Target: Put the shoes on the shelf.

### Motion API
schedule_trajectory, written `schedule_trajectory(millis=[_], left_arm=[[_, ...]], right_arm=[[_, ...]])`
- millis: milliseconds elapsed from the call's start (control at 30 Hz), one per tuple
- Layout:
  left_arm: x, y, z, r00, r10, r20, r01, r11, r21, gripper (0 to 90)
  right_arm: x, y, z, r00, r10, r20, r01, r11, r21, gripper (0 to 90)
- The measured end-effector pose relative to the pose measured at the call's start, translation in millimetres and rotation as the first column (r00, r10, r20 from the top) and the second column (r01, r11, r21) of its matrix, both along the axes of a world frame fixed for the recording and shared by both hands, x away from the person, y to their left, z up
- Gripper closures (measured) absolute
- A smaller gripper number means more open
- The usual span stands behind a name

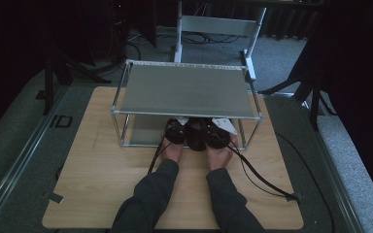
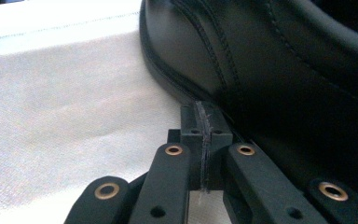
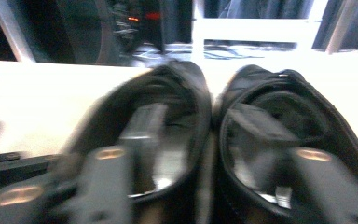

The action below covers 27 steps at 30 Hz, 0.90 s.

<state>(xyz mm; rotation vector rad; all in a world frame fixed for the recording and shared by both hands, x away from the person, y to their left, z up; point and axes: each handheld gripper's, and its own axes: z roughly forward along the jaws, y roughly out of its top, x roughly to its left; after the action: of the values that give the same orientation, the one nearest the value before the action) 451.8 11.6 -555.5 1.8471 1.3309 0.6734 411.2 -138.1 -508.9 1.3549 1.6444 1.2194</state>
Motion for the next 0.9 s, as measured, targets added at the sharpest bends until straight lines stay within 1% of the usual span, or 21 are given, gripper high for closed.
schedule_trajectory(millis=[33, 100, 200, 267, 333, 367, 400, 433, 500, 533, 567, 667, 733, 800, 833, 900], left_arm=[[0.1, 0.2, 0.1, 1.0, -0.001, -0.002, 0.001, 1.0, -0.001, 89.7], [0.4, 1.0, 0.2, 1.0, -0.005, -0.007, 0.005, 1.0, -0.002, 89.5], [0.6, 1.4, 0.1, 1.0, -0.006, -0.006, 0.006, 1.0, -0.004, 89.4], [0.6, 1.3, 0.2, 1.0, -0.005, -0.007, 0.005, 1.0, -0.006, 89.4], [0.6, 1.8, 0.1, 0.9999, -0.01, -0.008, 0.01, 0.9999, -0.006, 89.4], [0.6, 1.9, 0.0, 0.9999, -0.012, -0.008, 0.012, 0.9999, -0.008, 89.4], [0.7, 2.0, 0.1, 0.9999, -0.013, -0.008, 0.013, 0.9999, -0.008, 89.5], [0.8, 2.0, 0.2, 0.9999, -0.014, -0.009, 0.014, 0.9999, -0.009, 89.5], [0.8, 2.0, 0.2, 0.9998, -0.015, -0.009, 0.015, 0.9998, -0.009, 89.5], [0.9, 2.4, 0.2, 0.9998, -0.019, -0.01, 0.018, 0.9998, -0.01, 89.5], [1.0, 2.8, 0.2, 0.9997, -0.022, -0.01, 0.022, 0.9997, -0.012, 89.5], [1.6, 4.2, 0.5, 0.9994, -0.031, -0.016, 0.031, 0.9994, -0.019, 89.5], [2.1, 5.4, 0.5, 0.9991, -0.033, -0.026, 0.032, 0.9988, -0.039, 89.4], [1.3, 7.3, 0.9, 0.9988, -0.033, -0.035, 0.032, 0.9985, -0.044, 88.5], [0.7, 8.9, 1.1, 0.9985, -0.037, -0.04, 0.035, 0.9984, -0.044, 86.3], [-1.4, 13.5, 0.9, 0.9972, -0.048, -0.057, 0.045, 0.9972, -0.059, 80.9]], right_arm=[[-2.2, -1.5, 1.0, 1.0, 0.007, 0.0, -0.007, 0.9999, 0.009, 45.9], [-4.9, -5.0, 2.1, 0.9996, 0.027, -0.001, -0.027, 0.9996, 0.001, 45.9], [-13.7, -9.4, 9.1, 0.9992, 0.039, -0.01, -0.039, 0.9987, -0.034, 43.3], [-24.1, -14.4, 12.6, 0.997, 0.076, 0.011, -0.076, 0.9969, -0.018, 41.8], [-33.7, -21.6, 12.8, 0.9968, 0.079, 0.004, -0.079, 0.9965, -0.026, 42.2], [-38.7, -26.4, 12.0, 0.9953, 0.094, 0.023, -0.094, 0.9952, -0.03, 42.6], [-44.0, -31.4, 12.3, 0.9955, 0.09, 0.03, -0.089, 0.9954, -0.034, 44.2], [-47.8, -37.0, 13.0, 0.9971, 0.073, 0.019, -0.072, 0.9967, -0.036, 44.3], [-51.3, -49.6, 15.2, 0.9986, 0.051, 0.015, -0.051, 0.9986, -0.012, 43.4], [-51.3, -55.6, 16.9, 0.9989, 0.048, 0.003, -0.048, 0.9989, -0.001, 42.9], [-51.6, -60.7, 17.9, 0.9992, 0.039, -0.011, -0.039, 0.9992, -0.002, 42.9], [-58.0, -71.4, 16.7, 0.999, 0.033, -0.029, -0.034, 0.9993, -0.018, 42.4], [-62.7, -75.6, 14.0, 0.9983, 0.041, -0.042, -0.042, 0.9986, -0.032, 42.0], [-66.5, -79.8, 10.5, 0.9971, 0.047, -0.059, -0.05, 0.9979, -0.041, 41.7], [-68.4, -81.7, 8.7, 0.9967, 0.047, -0.067, -0.051, 0.9973, -0.052, 41.7], [-71.6, -86.4, 4.6, 0.9949, 0.049, -0.088, -0.055, 0.9966, -0.062, 41.3]])
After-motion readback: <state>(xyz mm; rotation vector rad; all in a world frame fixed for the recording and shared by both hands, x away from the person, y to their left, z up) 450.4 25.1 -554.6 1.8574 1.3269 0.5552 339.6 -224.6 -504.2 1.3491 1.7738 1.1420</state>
